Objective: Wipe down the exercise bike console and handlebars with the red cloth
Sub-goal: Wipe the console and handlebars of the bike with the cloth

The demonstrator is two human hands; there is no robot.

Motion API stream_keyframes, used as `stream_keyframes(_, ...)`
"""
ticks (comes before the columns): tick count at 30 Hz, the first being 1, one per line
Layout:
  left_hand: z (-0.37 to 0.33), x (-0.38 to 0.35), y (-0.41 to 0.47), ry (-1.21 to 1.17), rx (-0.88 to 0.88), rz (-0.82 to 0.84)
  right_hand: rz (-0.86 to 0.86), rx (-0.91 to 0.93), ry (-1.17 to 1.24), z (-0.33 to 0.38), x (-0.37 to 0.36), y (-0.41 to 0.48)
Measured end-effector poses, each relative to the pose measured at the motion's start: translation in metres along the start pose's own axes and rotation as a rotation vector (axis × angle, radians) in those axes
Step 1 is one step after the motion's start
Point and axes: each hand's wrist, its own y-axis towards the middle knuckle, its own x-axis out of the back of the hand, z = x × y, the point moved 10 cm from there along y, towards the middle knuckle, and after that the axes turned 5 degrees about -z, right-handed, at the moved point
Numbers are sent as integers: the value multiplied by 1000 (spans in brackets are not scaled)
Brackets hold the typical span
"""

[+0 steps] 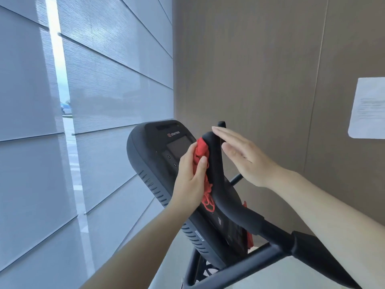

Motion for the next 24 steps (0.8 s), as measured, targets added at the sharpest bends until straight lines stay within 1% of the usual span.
stream_keyframes(3,3,-1,5,-1,2,26,-39,1,-23,1,4,2)
stream_keyframes(7,15,-1,13,-95,79,35,-78,-45,-66,-4,7,7)
stream_keyframes(11,21,1,-7,-126,35,7,-121,-66,-55,-7,3,5)
stream_keyframes(14,16,0,-3,-110,-1,16,-139,-72,-62,-5,2,8)
stream_keyframes(17,17,-3,8,-124,37,20,-150,-69,-78,1,3,12)
stream_keyframes(20,29,-5,1,-161,101,22,-141,-82,-109,3,2,10)
stream_keyframes(24,40,0,-1,-159,138,-11,-148,-126,-99,3,0,5)
